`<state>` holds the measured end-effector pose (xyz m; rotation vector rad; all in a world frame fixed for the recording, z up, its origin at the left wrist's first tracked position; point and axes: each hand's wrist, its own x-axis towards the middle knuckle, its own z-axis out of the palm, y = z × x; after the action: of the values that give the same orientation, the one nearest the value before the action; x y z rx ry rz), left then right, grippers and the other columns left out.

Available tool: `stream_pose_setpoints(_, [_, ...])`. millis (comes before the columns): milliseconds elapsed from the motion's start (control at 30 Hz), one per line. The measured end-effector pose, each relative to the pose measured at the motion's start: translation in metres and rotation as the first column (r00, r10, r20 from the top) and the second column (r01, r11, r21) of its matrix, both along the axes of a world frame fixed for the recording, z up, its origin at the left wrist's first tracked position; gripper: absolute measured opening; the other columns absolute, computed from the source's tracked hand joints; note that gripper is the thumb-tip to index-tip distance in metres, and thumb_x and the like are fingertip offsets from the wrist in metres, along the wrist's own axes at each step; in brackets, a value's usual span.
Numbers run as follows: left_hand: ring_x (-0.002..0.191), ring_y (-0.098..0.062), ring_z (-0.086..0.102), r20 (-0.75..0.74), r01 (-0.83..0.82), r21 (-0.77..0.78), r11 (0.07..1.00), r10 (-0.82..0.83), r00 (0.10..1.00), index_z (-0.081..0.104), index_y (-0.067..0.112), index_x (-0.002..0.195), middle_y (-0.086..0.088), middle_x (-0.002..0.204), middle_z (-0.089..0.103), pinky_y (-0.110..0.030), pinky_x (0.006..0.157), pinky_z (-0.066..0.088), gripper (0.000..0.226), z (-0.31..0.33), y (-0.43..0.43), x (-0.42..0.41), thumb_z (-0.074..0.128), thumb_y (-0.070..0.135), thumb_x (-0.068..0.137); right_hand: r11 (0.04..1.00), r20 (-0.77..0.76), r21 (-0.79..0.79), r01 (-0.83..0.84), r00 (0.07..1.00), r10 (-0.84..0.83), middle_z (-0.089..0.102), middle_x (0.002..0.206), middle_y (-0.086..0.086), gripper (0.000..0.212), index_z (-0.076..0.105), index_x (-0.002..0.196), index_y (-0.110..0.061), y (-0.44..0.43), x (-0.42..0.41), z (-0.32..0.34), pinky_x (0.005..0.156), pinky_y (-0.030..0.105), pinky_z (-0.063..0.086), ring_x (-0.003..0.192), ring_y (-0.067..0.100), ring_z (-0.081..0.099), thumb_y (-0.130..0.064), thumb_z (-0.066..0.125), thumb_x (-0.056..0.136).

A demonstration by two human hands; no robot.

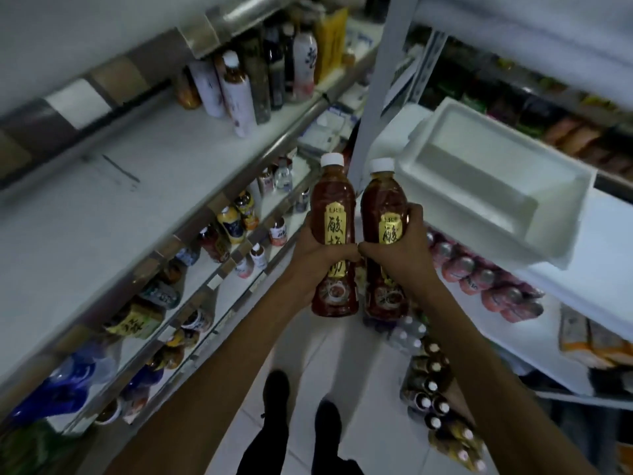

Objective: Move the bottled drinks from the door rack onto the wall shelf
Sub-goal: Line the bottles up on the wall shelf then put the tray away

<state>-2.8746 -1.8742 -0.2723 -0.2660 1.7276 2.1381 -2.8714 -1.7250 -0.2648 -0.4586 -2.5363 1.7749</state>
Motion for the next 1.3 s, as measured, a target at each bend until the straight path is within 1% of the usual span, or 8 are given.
stream_pose_setpoints(100, [0.075, -0.019, 0.067, -0.089, -0.036, -0.001, 0.999, 0.036, 0.995, 0.056, 0.013, 0.114, -0.006, 0.086, 0.067, -0.032, 0.06, 0.055, 0.059, 0.042, -0.001, 0.0, 0.07, -0.02, 0.067, 0.999, -0.064, -0.004, -0.032, 0.997, 0.032, 0.054, 0.096, -0.007, 0.075, 0.038, 0.12, -0.015, -0.001, -0.004, 0.039, 0.069, 0.028, 0.051, 0.083, 0.006, 0.059, -0.006, 0.085, 0.062])
stream_pose_setpoints(200, [0.076, -0.026, 0.067, -0.154, -0.076, -0.015, 0.997, 0.073, 0.985, 0.056, 0.004, 0.117, -0.014, 0.087, 0.067, -0.034, 0.06, 0.056, 0.067, 0.085, -0.005, 0.002, 0.074, -0.011, 0.054, 0.997, -0.141, -0.012, -0.07, 0.988, 0.068, 0.058, 0.099, -0.003, 0.074, 0.039, 0.117, -0.019, -0.007, -0.008, 0.08, 0.077, 0.041, 0.056, 0.088, 0.016, 0.064, -0.009, 0.086, 0.06])
stream_pose_setpoints(333, [0.083, -0.029, 0.068, -0.254, -0.169, -0.006, 0.986, 0.162, 0.953, 0.057, 0.012, 0.116, -0.018, 0.097, 0.069, -0.04, 0.068, 0.058, 0.07, 0.132, -0.018, 0.005, 0.07, -0.003, 0.048, 0.988, -0.251, -0.058, -0.143, 0.96, 0.124, 0.059, 0.099, -0.006, 0.075, 0.039, 0.12, -0.018, -0.026, -0.015, 0.129, 0.075, 0.031, 0.056, 0.085, 0.008, 0.064, -0.006, 0.086, 0.063])
stream_pose_setpoints(433, [0.083, -0.024, 0.07, -0.337, -0.245, 0.02, 0.969, 0.237, 0.911, 0.051, 0.008, 0.125, -0.016, 0.099, 0.07, -0.034, 0.063, 0.057, 0.08, 0.163, -0.039, 0.007, 0.07, -0.008, 0.049, 0.973, -0.329, -0.067, -0.22, 0.926, 0.186, 0.059, 0.097, -0.008, 0.074, 0.039, 0.117, -0.022, -0.047, -0.021, 0.159, 0.065, 0.016, 0.051, 0.082, 0.001, 0.062, -0.001, 0.085, 0.063])
stream_pose_setpoints(567, [0.084, -0.023, 0.069, -0.404, -0.317, 0.04, 0.948, 0.306, 0.862, 0.053, 0.011, 0.122, -0.014, 0.097, 0.07, -0.036, 0.067, 0.057, 0.073, 0.194, -0.074, 0.017, 0.063, -0.023, 0.059, 0.953, -0.39, -0.052, -0.299, 0.884, 0.256, 0.064, 0.1, -0.003, 0.08, 0.042, 0.118, -0.024, -0.088, -0.027, 0.191, 0.071, 0.024, 0.052, 0.085, 0.008, 0.065, -0.005, 0.09, 0.057])
stream_pose_setpoints(700, [0.078, -0.023, 0.065, -0.39, -0.406, 0.036, 0.913, 0.387, 0.836, 0.056, 0.017, 0.109, -0.011, 0.087, 0.068, -0.035, 0.064, 0.056, 0.064, 0.219, -0.115, 0.028, 0.064, -0.019, 0.057, 0.927, -0.412, -0.052, -0.371, 0.854, 0.319, 0.059, 0.097, -0.007, 0.078, 0.039, 0.115, -0.028, -0.138, -0.028, 0.216, 0.069, 0.022, 0.045, 0.085, 0.009, 0.06, -0.007, 0.089, 0.059])
stream_pose_setpoints(933, [0.079, -0.027, 0.064, -0.417, -0.564, 0.037, 0.825, 0.526, 0.741, 0.048, 0.018, 0.119, -0.02, 0.097, 0.064, -0.038, 0.064, 0.056, 0.079, 0.235, -0.197, 0.041, 0.064, -0.007, 0.046, 0.85, -0.403, -0.008, -0.526, 0.78, 0.479, 0.058, 0.091, -0.005, 0.071, 0.04, 0.113, -0.02, -0.231, -0.034, 0.235, 0.057, 0.019, 0.043, 0.077, 0.008, 0.06, -0.008, 0.088, 0.062])
stream_pose_setpoints(1300, [0.088, -0.025, 0.067, -0.436, -0.681, 0.015, 0.732, 0.618, 0.654, 0.044, 0.018, 0.133, -0.015, 0.103, 0.067, -0.038, 0.07, 0.057, 0.086, 0.224, -0.29, 0.057, 0.068, -0.01, 0.055, 0.773, -0.362, 0.022, -0.634, 0.716, 0.597, 0.061, 0.092, -0.004, 0.069, 0.04, 0.111, -0.022, -0.335, -0.035, 0.228, 0.057, 0.02, 0.045, 0.08, 0.008, 0.062, -0.012, 0.088, 0.061])
